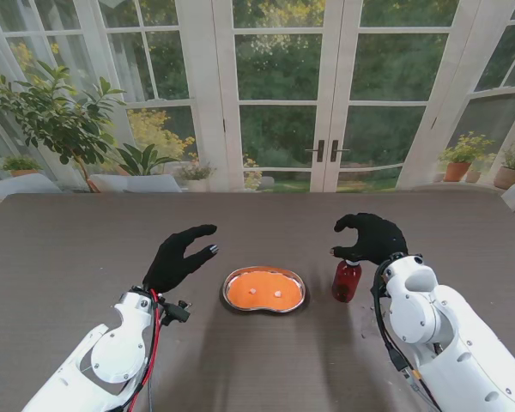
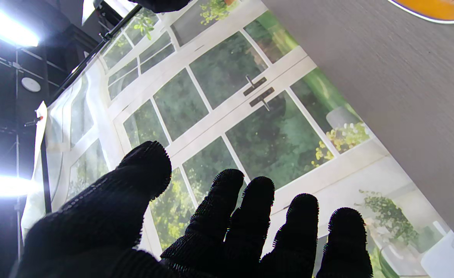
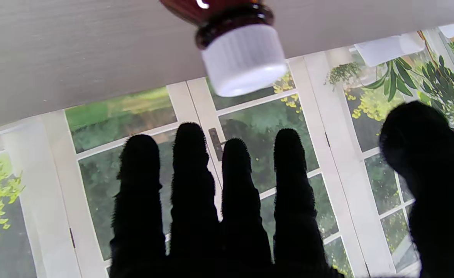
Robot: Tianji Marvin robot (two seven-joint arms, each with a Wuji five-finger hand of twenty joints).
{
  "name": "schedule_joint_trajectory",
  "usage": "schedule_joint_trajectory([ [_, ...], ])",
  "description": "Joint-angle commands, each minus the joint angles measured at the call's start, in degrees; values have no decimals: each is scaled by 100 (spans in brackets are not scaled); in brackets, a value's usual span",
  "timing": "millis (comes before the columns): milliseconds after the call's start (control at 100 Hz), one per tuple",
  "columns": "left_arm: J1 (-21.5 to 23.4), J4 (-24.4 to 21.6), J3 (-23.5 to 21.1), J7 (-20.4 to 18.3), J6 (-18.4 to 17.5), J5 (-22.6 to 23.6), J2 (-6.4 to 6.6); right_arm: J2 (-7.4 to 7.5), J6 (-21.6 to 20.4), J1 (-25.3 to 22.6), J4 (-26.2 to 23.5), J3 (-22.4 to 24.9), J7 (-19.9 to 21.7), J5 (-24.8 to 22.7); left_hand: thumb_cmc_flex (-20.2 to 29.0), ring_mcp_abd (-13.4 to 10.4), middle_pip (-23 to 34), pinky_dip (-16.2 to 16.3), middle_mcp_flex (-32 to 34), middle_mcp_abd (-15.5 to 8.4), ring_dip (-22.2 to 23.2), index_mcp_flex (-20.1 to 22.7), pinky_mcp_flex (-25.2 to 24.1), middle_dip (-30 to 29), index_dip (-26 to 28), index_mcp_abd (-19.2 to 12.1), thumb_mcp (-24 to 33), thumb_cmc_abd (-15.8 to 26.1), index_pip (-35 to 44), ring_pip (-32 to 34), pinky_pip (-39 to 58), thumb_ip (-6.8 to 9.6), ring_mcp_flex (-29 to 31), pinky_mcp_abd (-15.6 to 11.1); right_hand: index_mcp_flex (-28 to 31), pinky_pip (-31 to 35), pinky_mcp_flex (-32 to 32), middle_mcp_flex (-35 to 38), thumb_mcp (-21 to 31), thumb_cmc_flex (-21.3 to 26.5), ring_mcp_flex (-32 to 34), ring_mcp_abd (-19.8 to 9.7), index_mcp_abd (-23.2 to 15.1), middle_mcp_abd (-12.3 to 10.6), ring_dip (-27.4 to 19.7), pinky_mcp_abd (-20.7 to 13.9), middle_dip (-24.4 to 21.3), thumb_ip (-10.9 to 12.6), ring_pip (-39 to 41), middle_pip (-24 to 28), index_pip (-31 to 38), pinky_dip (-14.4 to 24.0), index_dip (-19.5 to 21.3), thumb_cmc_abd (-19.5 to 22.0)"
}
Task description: Collect the cotton balls from the tray into a sample bottle
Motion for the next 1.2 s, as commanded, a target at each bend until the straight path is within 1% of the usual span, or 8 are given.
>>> schedule_joint_trajectory([
  [0,-1,-10,12,-127,4,-23,-5,38,23,4,61,0,113,-54,-173,-8,18,130,45,-61,44,21,39,26,11,-745,-115,215,-52,-6,-179,142,16,13,-91,3,-20,-191,231,-65,-98,-88,-110,-39,101,-103,87,-70,59,105,-63,164,103,-357],
  [170,-18,8,34,-169,6,-50,1,89,30,21,168,-10,246,-243,-177,0,19,139,49,-71,48,12,35,34,12,-754,-127,216,-55,-5,-183,141,19,18,-16,339,113,-219,504,-73,62,-130,-115,-46,340,-162,251,-155,437,319,23,419,195,-814],
  [450,-27,20,51,-175,16,-63,-1,121,-55,145,483,-180,251,-360,-169,3,17,152,53,-42,52,21,43,43,15,-754,-130,214,-52,-3,-182,145,30,24,74,814,348,-193,714,53,297,-202,-144,-54,633,-243,447,-198,982,571,156,625,293,-1128],
  [620,-42,37,72,-194,16,-77,1,120,-58,213,632,-269,162,-412,-170,14,19,158,58,-37,63,11,48,49,15,-752,-135,217,-56,14,-182,144,49,23,245,1338,639,-19,883,235,613,-304,-184,-79,987,-324,641,-199,1696,829,354,784,382,-1293],
  [1000,-59,58,96,-202,9,-93,-1,110,-97,359,897,-404,10,-427,-170,-3,12,164,49,-7,69,14,50,53,15,-756,-152,236,-56,19,-184,144,40,23,788,2502,1394,487,1219,849,1314,-619,-310,-128,1625,-593,1252,-170,3234,1525,863,1051,551,-1412],
  [1100,-64,66,100,-206,2,-99,-1,96,-108,385,955,-425,-53,-383,-173,-1,15,165,58,1,69,21,52,55,17,-757,-160,238,-53,21,-185,144,44,28,1001,2891,1706,766,1317,1145,1606,-757,-310,-171,1748,-710,1453,-119,3636,1754,1125,1119,637,-1234],
  [1130,-64,66,101,-208,2,-102,-1,89,-111,395,977,-432,-79,-355,-171,5,14,165,58,5,69,22,50,55,17,-744,-158,236,-52,18,-186,145,38,32,1014,3036,1830,880,1307,1311,1724,-789,-319,-205,1762,-744,1560,-567,3793,1821,1437,1123,216,-1254],
  [1190,-64,67,103,-214,4,-106,0,72,-122,413,1019,-444,-128,-280,-174,8,14,166,58,-4,69,21,50,55,17,-748,-161,242,-54,18,-186,144,38,31,993,3206,2039,1094,1250,1620,1961,-869,-343,-250,1818,-809,1702,-1008,4017,1996,2125,1161,-289,-1252],
])
